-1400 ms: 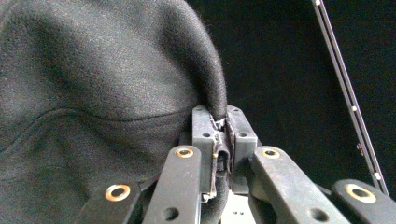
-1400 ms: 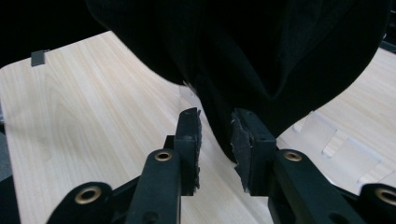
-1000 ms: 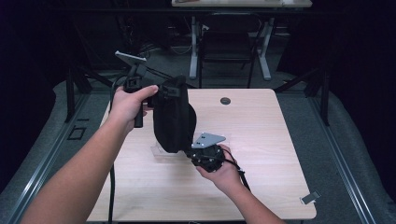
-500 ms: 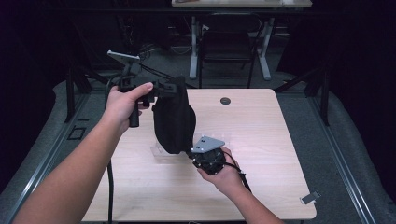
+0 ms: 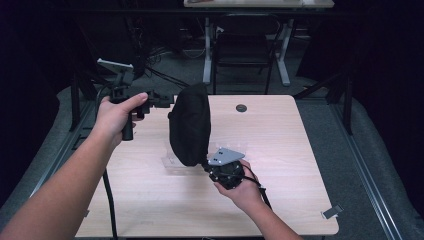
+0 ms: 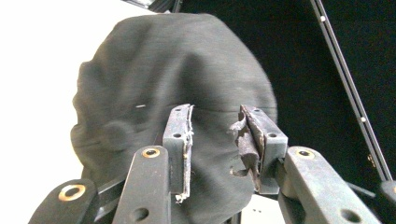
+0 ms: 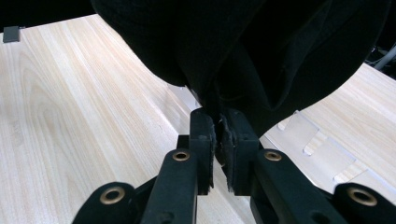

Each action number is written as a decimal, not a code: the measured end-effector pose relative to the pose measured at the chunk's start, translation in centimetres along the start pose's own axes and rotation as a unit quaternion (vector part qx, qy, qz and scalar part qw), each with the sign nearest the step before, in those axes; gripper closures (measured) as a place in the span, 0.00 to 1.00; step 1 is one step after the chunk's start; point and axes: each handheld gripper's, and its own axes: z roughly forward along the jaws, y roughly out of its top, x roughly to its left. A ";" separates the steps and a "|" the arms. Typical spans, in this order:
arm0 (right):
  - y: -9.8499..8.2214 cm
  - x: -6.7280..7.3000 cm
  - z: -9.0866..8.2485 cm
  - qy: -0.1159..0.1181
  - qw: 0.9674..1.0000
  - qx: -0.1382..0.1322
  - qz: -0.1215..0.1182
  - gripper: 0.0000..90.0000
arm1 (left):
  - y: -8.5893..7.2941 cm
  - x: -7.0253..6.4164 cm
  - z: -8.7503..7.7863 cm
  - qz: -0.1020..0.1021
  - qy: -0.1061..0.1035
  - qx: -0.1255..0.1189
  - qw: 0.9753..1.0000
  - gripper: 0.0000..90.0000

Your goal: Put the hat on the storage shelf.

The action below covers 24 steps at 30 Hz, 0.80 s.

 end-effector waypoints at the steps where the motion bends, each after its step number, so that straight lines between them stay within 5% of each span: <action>1: -0.1 0.0 0.0 -0.001 1.000 -0.003 0.004 0.92 | 0.0 0.2 -0.1 0.000 0.003 0.000 1.000 0.72; 11: -1.7 -0.9 0.4 -0.005 0.999 0.025 0.033 0.94 | -0.9 1.6 -0.6 -0.006 0.012 0.007 1.000 0.72; 13: -2.3 -1.4 0.4 0.010 0.998 0.011 0.059 0.94 | -1.0 2.0 -0.7 -0.005 0.015 0.010 1.000 0.72; 17: -2.7 -1.6 0.2 0.007 0.998 0.010 0.058 0.94 | -1.2 2.4 -0.9 -0.009 0.021 0.008 1.000 0.71; 20: -2.8 -1.7 0.1 0.006 0.998 0.011 0.063 0.94 | -1.4 2.6 -1.1 -0.004 0.036 0.011 0.999 0.71; 21: -3.0 -1.9 0.0 0.005 0.997 0.009 0.072 0.94 | -1.6 2.7 -1.2 0.017 0.064 0.017 0.998 0.71; 24: -3.2 -2.1 -0.1 0.005 0.997 0.008 0.077 0.94 | -1.9 2.8 -1.3 0.027 0.074 0.020 0.997 0.70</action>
